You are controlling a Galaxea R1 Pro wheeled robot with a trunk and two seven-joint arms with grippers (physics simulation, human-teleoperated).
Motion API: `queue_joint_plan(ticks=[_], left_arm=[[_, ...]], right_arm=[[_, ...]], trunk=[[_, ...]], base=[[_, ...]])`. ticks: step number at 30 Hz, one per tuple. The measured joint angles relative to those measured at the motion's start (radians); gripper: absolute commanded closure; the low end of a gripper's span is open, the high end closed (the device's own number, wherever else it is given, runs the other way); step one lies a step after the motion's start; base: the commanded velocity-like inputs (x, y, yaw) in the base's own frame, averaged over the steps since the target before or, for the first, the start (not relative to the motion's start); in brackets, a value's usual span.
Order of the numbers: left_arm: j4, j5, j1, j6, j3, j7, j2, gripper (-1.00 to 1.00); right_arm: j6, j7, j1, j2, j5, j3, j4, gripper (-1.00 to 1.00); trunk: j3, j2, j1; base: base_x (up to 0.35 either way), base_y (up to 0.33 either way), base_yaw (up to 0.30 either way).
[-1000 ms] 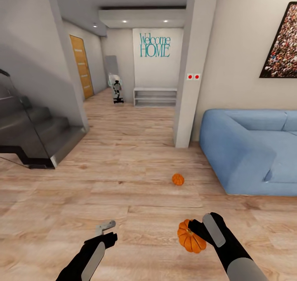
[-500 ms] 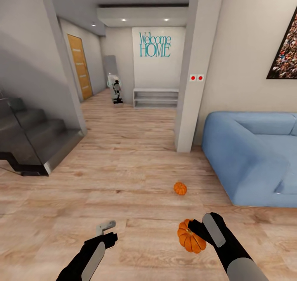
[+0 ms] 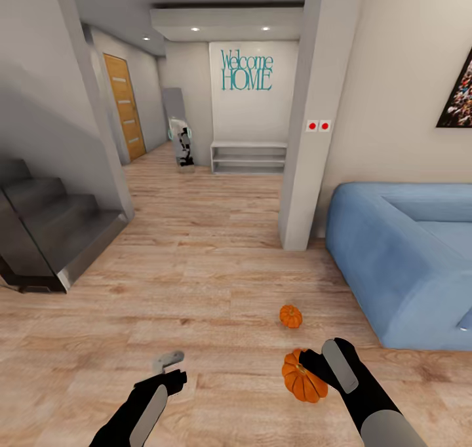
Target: Place each of the two pumpkins and all three candles from the living room inside a cabinet in the living room (use any cabinet), then make sure every cabinet is closed, and position the cauldron so it is next to a table in the living room.
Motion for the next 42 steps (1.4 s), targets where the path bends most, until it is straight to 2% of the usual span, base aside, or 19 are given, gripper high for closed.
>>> queue_joint_plan(ticks=[24,42], left_arm=[[0.002,0.000,0.000,-0.001,0.000,0.000,-0.002,-1.00],[0.002,0.000,0.000,-0.001,0.000,0.000,-0.001,-1.00]], right_arm=[[-0.001,0.000,0.000,0.000,0.000,0.001,0.000,1.00],[0.000,0.000,0.000,0.000,-0.001,0.000,0.000,1.00]], trunk=[[0.000,0.000,0.000],[-0.005,0.000,0.000]], base=[[0.347,0.000,-0.001],[0.347,0.053,-0.249]])
